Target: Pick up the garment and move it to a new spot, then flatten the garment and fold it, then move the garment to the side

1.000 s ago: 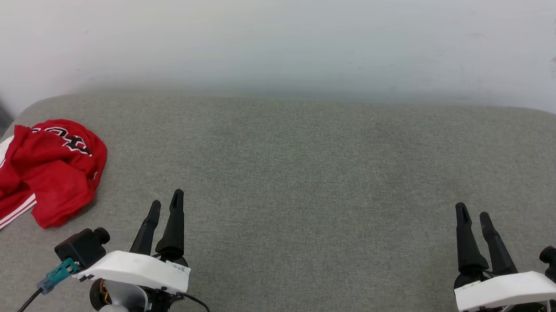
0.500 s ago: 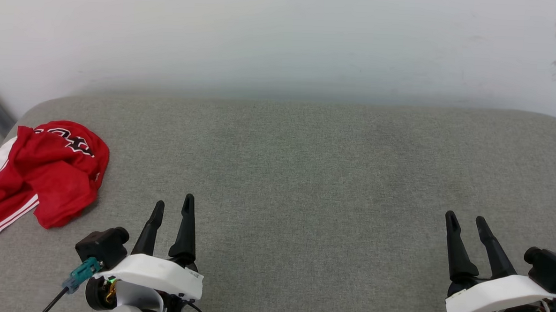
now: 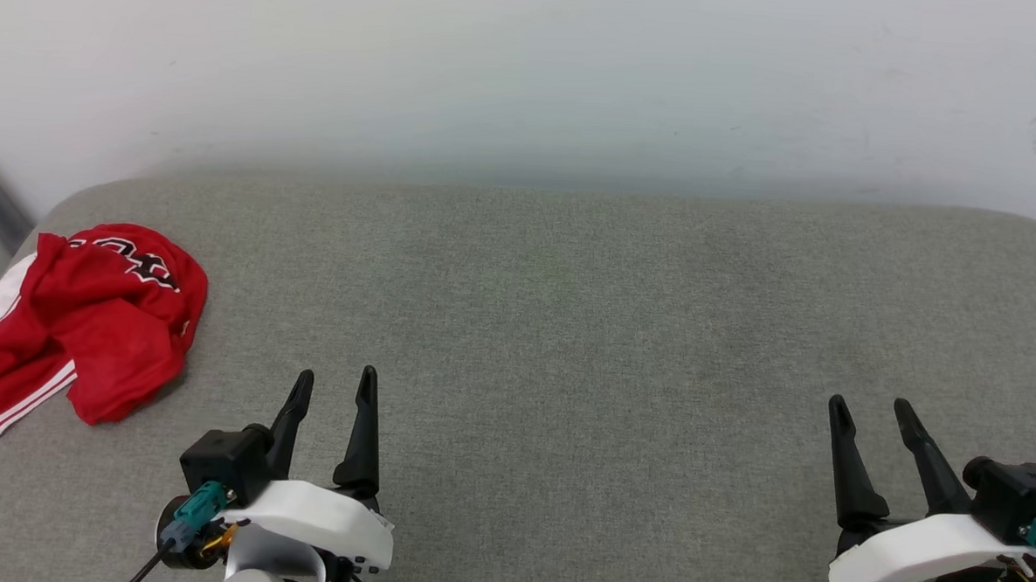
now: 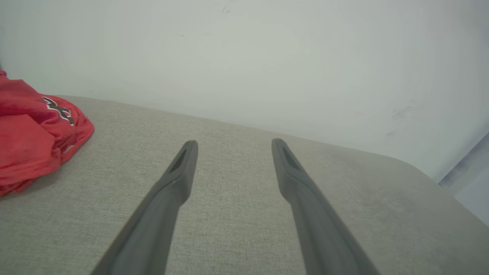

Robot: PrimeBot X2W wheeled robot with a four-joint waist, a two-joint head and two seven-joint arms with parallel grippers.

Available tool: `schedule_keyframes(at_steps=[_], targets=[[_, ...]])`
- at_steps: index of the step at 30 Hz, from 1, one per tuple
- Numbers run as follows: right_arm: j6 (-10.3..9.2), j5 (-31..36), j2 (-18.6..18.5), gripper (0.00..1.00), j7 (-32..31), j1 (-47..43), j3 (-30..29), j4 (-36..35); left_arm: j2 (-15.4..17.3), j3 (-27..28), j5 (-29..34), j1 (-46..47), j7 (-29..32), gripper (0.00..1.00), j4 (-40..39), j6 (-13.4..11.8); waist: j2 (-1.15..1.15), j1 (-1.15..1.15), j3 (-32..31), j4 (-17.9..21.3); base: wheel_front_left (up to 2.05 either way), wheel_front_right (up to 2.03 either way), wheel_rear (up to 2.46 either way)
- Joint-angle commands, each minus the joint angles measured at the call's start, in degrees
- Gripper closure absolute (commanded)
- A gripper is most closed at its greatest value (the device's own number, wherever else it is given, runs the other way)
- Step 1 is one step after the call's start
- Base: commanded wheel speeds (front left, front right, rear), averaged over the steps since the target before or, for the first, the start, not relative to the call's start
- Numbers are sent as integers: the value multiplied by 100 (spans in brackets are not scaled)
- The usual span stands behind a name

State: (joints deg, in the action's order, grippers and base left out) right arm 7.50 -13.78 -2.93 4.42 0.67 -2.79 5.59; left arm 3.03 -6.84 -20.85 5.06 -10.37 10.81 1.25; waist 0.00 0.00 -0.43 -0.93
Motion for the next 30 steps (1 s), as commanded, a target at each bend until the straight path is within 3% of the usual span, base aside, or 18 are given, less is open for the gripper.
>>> schedule_keyframes(at_steps=[1, 30], targets=[[-1, 143, 5, 0, 8, -32, -13, -73, 34, -17, 147, 105, -56, 0, -23, -37, 0, 0, 0, -2, 0, 0, 0], [-2, 986, 7, 0, 178, -37, -99, 39, 19, -210, 1261, 171, -398, 0, 310, -144, 0, 0, 26, -16, 0, 0, 0]])
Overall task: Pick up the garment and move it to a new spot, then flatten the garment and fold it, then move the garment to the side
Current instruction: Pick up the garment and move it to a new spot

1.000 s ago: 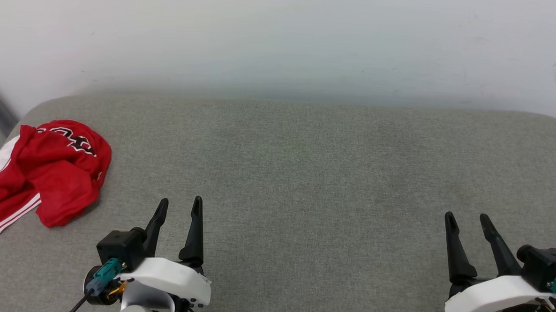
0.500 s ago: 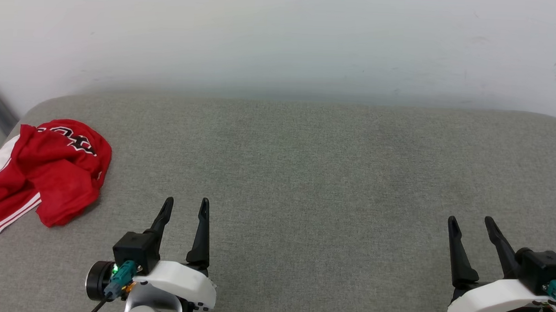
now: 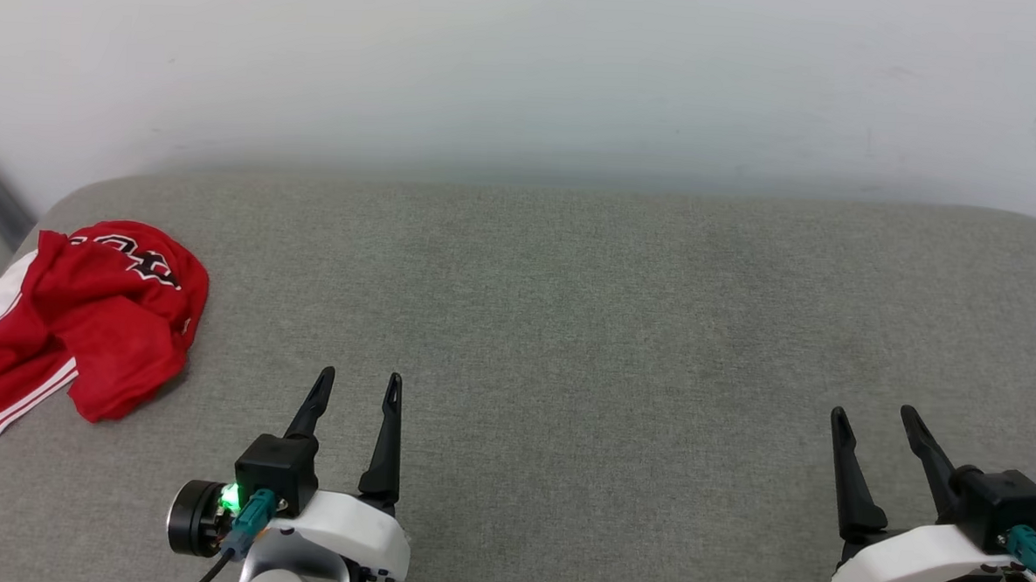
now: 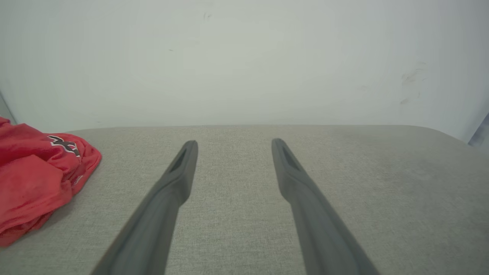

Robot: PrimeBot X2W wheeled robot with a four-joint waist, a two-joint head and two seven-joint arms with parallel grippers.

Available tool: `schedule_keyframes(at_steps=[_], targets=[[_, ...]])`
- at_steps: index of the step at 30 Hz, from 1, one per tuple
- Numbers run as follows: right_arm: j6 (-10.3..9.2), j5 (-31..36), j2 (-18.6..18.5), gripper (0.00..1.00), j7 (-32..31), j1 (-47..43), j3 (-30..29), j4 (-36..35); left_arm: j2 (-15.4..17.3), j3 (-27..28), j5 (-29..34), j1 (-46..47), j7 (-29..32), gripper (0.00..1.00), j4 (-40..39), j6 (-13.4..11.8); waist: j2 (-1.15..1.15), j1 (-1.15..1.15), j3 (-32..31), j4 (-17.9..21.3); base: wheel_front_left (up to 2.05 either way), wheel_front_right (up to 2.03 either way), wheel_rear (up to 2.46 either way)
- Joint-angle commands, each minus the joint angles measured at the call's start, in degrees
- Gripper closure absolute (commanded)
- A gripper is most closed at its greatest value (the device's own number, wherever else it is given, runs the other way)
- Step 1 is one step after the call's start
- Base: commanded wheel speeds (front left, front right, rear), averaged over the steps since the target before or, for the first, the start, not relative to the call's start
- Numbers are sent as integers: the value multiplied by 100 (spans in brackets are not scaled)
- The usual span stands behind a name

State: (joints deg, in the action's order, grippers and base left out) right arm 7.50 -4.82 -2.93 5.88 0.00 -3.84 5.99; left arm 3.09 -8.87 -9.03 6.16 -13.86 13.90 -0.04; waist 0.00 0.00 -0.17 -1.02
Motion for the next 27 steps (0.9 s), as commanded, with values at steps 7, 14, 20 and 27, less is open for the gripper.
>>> schedule_keyframes(at_steps=[7, 14, 20, 27], targets=[[-2, 284, 7, 0, 116, -6, 19, 8, 2, -53, 270, 115, -111, 0, 93, -78, 0, 0, 9, -225, 0, 0, 0], [-3, 331, 8, 0, 117, 15, 80, -27, -8, -87, 218, 190, -137, 0, 157, -104, 0, 0, 56, -863, 0, 0, 0], [-3, 242, 7, 0, 114, 127, 244, -52, -13, -25, 122, 195, -136, 0, 189, -151, 0, 0, 78, -1403, 0, 0, 0], [-3, 174, 7, 0, 144, 220, 469, -117, -9, 129, 16, 153, -136, 0, 161, -225, 0, 0, 92, -2108, 0, 0, 0]])
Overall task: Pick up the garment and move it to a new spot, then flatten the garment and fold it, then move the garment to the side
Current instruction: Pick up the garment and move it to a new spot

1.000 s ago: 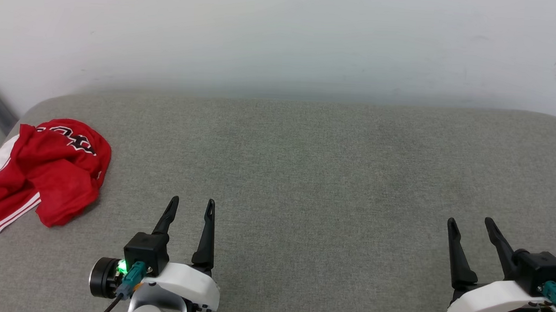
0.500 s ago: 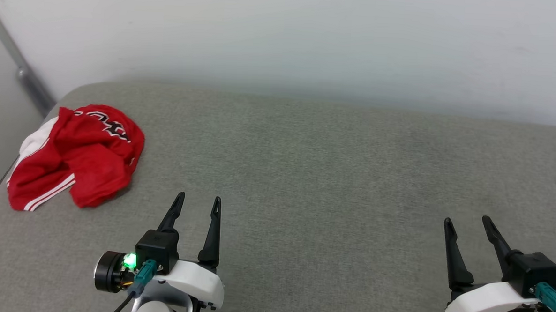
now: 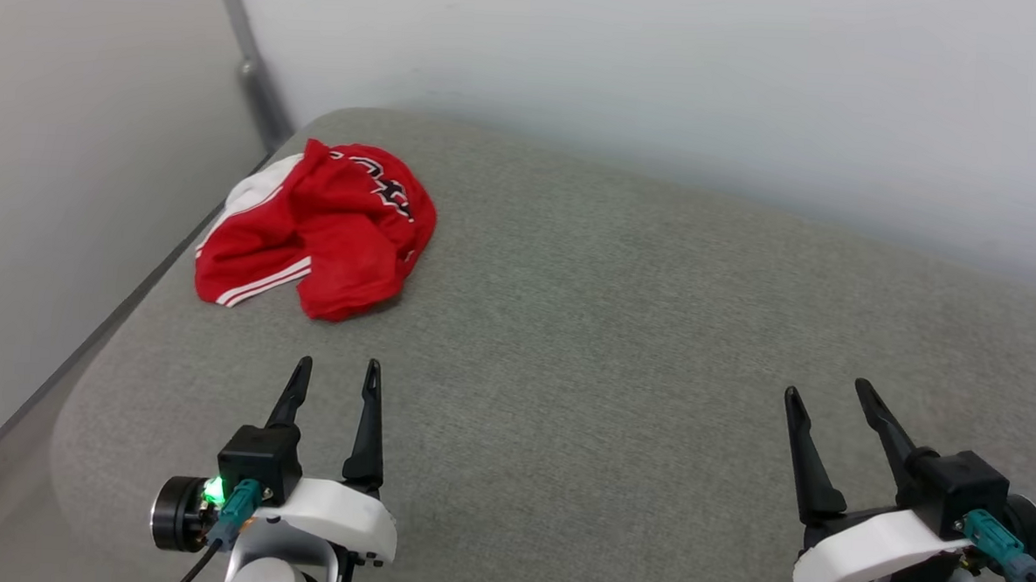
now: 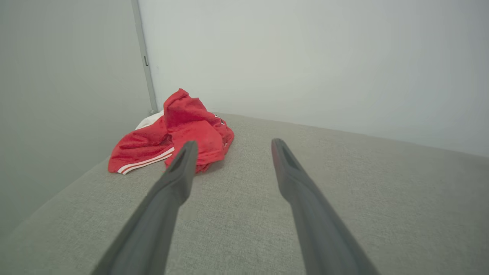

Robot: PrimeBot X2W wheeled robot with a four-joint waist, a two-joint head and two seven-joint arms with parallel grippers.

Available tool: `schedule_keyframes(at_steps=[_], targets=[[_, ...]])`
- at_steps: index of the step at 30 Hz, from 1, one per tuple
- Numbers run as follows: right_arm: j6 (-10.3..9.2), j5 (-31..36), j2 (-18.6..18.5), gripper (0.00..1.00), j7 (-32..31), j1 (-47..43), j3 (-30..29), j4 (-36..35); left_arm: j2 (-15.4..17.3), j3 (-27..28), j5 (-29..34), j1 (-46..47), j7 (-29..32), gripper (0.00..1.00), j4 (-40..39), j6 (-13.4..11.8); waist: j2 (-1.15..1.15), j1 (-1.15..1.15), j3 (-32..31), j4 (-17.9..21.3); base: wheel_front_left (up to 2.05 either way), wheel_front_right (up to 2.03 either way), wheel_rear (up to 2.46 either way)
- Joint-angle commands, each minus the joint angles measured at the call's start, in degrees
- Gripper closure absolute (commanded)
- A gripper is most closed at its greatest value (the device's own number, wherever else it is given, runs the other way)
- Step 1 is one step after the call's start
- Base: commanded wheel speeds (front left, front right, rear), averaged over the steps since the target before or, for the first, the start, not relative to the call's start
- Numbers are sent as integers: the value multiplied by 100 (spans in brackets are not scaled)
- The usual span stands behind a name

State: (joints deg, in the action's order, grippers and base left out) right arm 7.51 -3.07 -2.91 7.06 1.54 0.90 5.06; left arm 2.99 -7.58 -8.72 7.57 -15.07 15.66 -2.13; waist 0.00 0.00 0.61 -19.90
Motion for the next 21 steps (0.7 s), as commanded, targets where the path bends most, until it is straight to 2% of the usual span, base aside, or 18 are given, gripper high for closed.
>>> schedule_keyframes(at_steps=[1, 6, 11, 16, 21], targets=[[-4, -3, 5, 0, 32, 78, 26, -45, 7, 24, -13, 7, -15, 0, -28, -17, 0, 0, 18, -305, 0, 0, 0], [-5, -29, 3, 0, 19, 127, 136, -103, 12, 136, -62, -12, -15, 0, -79, -36, 0, 0, 61, -617, 0, 0, 0], [-4, 44, 3, 0, -33, 176, 179, -135, 7, 173, -74, -17, -15, 0, -120, -76, 0, 0, 98, -755, 0, 0, 0], [-4, 83, 4, 0, -53, 204, 207, -164, 6, 186, -13, 171, -15, 0, -76, -108, 0, 0, 162, -742, 0, 0, 0], [-5, 141, 3, 0, -128, 347, 257, -225, 14, 233, -78, 592, -15, 0, -3, -69, 0, 0, 382, -556, 0, 0, 0]])
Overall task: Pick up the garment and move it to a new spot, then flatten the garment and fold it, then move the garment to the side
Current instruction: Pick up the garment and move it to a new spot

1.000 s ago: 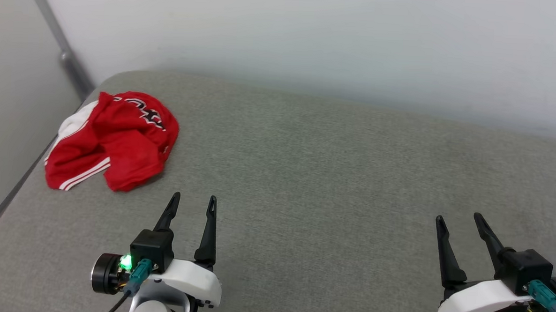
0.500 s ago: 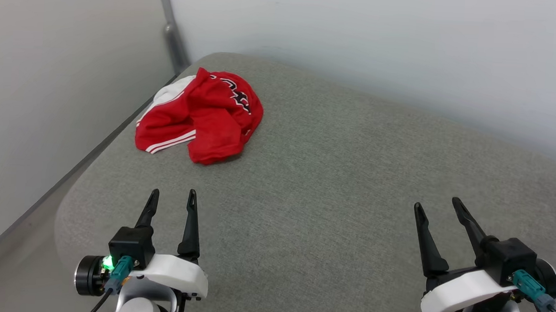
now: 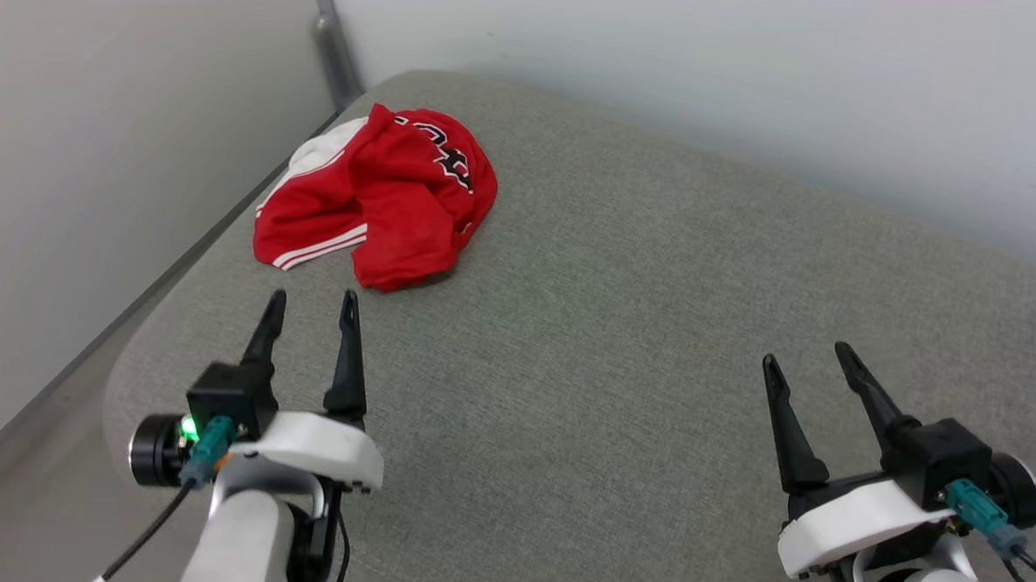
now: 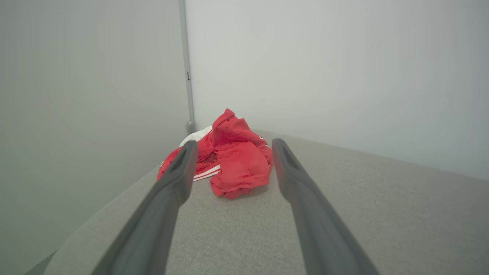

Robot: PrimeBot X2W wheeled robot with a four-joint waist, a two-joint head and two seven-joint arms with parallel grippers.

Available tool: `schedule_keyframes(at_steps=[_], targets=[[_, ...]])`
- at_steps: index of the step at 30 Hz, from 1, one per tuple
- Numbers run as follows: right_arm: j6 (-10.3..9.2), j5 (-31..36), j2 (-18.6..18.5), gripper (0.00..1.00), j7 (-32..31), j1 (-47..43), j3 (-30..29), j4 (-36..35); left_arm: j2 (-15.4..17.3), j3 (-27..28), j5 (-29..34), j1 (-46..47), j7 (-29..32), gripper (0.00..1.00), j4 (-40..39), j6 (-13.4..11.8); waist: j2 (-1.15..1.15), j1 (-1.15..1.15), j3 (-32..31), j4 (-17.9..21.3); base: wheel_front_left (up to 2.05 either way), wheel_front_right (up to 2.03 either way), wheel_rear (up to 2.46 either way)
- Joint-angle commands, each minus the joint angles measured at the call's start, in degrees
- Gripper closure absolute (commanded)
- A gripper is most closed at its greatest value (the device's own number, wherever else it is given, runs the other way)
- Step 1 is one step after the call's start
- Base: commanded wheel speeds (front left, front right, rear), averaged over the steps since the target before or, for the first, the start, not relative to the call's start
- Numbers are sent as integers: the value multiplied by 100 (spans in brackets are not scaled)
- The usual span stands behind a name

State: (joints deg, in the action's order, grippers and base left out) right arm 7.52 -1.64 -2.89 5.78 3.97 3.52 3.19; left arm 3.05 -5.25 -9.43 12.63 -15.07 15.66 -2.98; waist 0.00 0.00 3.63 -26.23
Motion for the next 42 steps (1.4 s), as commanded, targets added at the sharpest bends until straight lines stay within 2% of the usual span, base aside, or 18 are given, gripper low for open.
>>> schedule_keyframes(at_steps=[1, 7, 10, 14, 19, 25, 31, 36, 38, 39, 40, 41, 42], targets=[[-5, -1, 2, 0, -26, 141, 16, -76, 53, 48, -45, 244, -13, 0, 23, 35, 0, 0, 168, 142, 0, 0, 0], [-5, 199, 2, 0, -149, 385, -3, -224, 396, 279, -211, 1465, 349, 0, 242, 168, 0, 0, 712, 562, 0, 0, 0], [-6, 241, 2, 0, -162, 526, 15, -286, 700, 468, -353, 2084, 799, 0, 359, 251, 0, 0, 1043, 831, 0, 0, 0], [-5, 301, 2, 0, -180, 768, -27, -381, 1196, 670, -598, 2965, 1590, 0, 557, 505, 0, 0, 1553, 1162, 0, 0, 0], [-5, 407, 2, 0, -107, 1102, -60, -465, 1806, 784, -933, 3898, 2897, 0, 1103, 770, 0, 0, 2177, 1514, 0, 0, 0], [-5, 383, 3, 0, 47, 1449, 7, -481, 2472, 859, -1323, 4414, 4327, 0, 1888, 943, 0, 0, 2663, 1859, 0, 0, 0], [-6, 385, 3, 0, 110, 1683, 82, -611, 2820, 1036, -1654, 4480, 5195, 0, 2391, 905, 0, 0, 3050, 2073, 0, 0, 0], [-6, 364, 3, 0, 107, 1765, 133, -673, 2904, 1175, -1774, 4362, 5494, 0, 2680, 674, 0, 0, 3254, 2174, 0, 0, 0], [-6, 368, 3, 0, 105, 1759, 130, -691, 2842, 1171, -1819, 4273, 5662, 0, 2824, 620, 0, 0, 3284, 2184, 0, 0, 0], [-6, 375, 3, 0, 96, 1753, 123, -699, 2797, 1176, -1849, 4231, 5756, 15, 2904, 585, 0, 0, 3291, 2184, 0, 0, 0], [-6, 378, 3, 0, 83, 1749, 120, -706, 2750, 1186, -1883, 4223, 5807, 59, 2956, 552, 0, 0, 3296, 2182, 0, 0, 0], [-6, 385, 3, 0, 83, 1753, 117, -715, 2714, 1183, -1899, 4217, 5852, 83, 2993, 516, 0, 0, 3295, 2182, 0, 0, 0], [-6, 400, 3, 0, 72, 1766, 118, -727, 2700, 1155, -1888, 4203, 5879, 100, 3017, 501, 0, 0, 3285, 2181, 0, 0, 0]])
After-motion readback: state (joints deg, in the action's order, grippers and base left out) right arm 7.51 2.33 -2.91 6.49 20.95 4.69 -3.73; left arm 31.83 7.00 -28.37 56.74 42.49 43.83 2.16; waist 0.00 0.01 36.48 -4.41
